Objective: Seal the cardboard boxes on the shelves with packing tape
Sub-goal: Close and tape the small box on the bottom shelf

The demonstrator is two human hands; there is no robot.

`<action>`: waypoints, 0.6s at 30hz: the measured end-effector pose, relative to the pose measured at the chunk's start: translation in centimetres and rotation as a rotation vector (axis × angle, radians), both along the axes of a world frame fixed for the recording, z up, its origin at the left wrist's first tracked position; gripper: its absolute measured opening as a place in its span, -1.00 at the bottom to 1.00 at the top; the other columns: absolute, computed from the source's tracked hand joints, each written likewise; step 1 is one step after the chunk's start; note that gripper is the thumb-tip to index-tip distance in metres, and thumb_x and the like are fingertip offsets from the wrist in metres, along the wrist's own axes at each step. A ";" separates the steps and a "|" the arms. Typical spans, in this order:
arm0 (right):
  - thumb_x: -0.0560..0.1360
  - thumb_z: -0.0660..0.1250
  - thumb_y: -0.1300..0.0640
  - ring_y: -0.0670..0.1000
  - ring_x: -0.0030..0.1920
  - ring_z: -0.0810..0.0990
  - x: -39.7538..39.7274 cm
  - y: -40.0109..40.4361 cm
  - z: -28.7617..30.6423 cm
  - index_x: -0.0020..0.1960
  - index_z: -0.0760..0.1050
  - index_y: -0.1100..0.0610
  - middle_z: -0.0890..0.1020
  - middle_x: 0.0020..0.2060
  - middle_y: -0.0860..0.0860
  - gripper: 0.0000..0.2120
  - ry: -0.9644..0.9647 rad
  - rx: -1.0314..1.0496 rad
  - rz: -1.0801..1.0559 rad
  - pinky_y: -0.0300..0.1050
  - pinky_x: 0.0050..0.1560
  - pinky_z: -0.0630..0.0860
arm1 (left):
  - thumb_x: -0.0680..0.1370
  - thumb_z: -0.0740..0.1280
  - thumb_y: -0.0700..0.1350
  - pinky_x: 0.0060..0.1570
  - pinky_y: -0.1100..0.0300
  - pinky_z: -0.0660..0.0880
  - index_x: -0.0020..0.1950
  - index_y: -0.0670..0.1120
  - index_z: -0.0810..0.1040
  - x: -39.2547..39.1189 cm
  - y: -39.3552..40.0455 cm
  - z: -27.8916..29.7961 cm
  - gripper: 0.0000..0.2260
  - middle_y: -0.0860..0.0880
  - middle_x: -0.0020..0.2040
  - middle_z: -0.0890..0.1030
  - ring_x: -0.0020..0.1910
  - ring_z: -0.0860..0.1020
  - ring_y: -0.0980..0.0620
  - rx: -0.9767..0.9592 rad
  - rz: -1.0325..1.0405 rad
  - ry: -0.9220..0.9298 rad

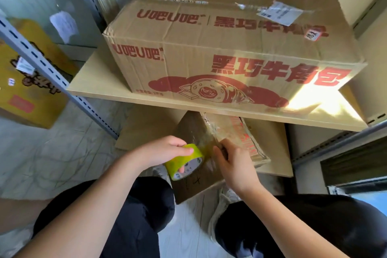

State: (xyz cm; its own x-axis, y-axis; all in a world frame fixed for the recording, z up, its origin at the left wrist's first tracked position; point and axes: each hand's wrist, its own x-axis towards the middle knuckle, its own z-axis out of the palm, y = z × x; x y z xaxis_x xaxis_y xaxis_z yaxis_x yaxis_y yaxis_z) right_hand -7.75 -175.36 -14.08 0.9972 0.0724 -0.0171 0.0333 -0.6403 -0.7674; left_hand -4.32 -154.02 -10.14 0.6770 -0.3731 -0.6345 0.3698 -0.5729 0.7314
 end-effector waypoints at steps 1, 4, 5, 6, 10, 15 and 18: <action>0.58 0.28 0.06 0.07 -0.39 0.41 0.5 -0.7 0.1 -0.24 0.35 0.09 0.41 -0.46 -0.07 -0.75 0.016 -0.051 0.014 0.01 -0.36 0.33 | 0.66 0.25 -0.08 -0.16 0.13 0.55 0.02 -0.25 0.54 0.3 -0.5 -0.2 -0.77 -0.17 -0.23 0.68 -0.27 0.63 -0.04 -0.022 0.010 0.024; 0.54 0.31 -0.06 0.14 -0.34 0.45 1.9 -1.8 0.7 -0.17 0.33 0.08 0.45 -0.40 -0.03 -0.73 0.109 -0.235 -0.004 -0.02 -0.36 0.33 | 0.65 0.25 -0.15 -0.25 0.14 0.56 0.06 -0.30 0.54 1.1 -1.3 -0.8 -0.79 -0.19 -0.21 0.67 -0.32 0.61 -0.06 -0.085 0.064 0.078; 0.53 0.31 -0.13 0.15 -0.29 0.49 2.3 -1.7 1.2 -0.09 0.33 0.09 0.48 -0.32 -0.02 -0.69 0.147 -0.333 -0.018 -0.04 -0.35 0.36 | 0.64 0.27 -0.13 -0.21 0.13 0.56 0.06 -0.31 0.57 1.4 -1.3 -0.8 -0.77 -0.18 -0.20 0.68 -0.30 0.61 -0.07 -0.078 0.059 0.069; 0.53 0.29 -0.22 0.15 -0.19 0.54 2.7 -1.3 1.7 0.01 0.34 0.10 0.51 -0.20 0.00 -0.61 0.152 -0.478 -0.019 -0.05 -0.29 0.40 | 0.63 0.29 -0.09 -0.16 0.12 0.56 0.05 -0.28 0.60 1.6 -1.3 -0.6 -0.75 -0.16 -0.19 0.69 -0.26 0.62 -0.07 -0.067 0.053 0.059; 0.54 0.14 -0.35 0.25 0.32 0.41 5.0 -0.1 2.0 0.43 0.21 0.20 0.40 0.35 0.18 -0.28 0.147 -0.764 0.003 0.10 0.26 0.41 | 0.61 0.31 0.09 0.10 0.16 0.48 0.04 -0.08 0.65 2.1 -2.6 -0.2 -0.74 0.03 -0.09 0.69 -0.12 0.62 0.12 0.027 0.080 -0.078; 0.52 -0.01 -0.33 0.29 0.48 0.27 5.9 -2.7 0.4 0.57 -0.07 0.29 0.10 0.55 0.29 -0.12 0.409 -0.458 -0.009 0.22 0.41 0.31 | 0.64 0.28 0.04 -0.02 0.07 0.58 0.00 -0.22 0.62 2.1 -3.4 -0.1 -0.68 -0.08 -0.27 0.68 -0.27 0.64 0.00 -0.081 0.088 -0.162; 0.59 -0.01 -0.19 0.19 0.59 -0.11 5.3 -3.6 0.4 0.59 -0.24 0.23 -0.15 0.58 0.21 -0.22 0.351 -0.395 0.026 0.16 0.56 -0.01 | 0.64 0.27 0.01 -0.22 0.10 0.57 -0.05 -0.21 0.58 1.2 -3.8 -0.2 -0.71 -0.10 -0.31 0.67 -0.34 0.63 -0.02 0.003 -0.016 -0.270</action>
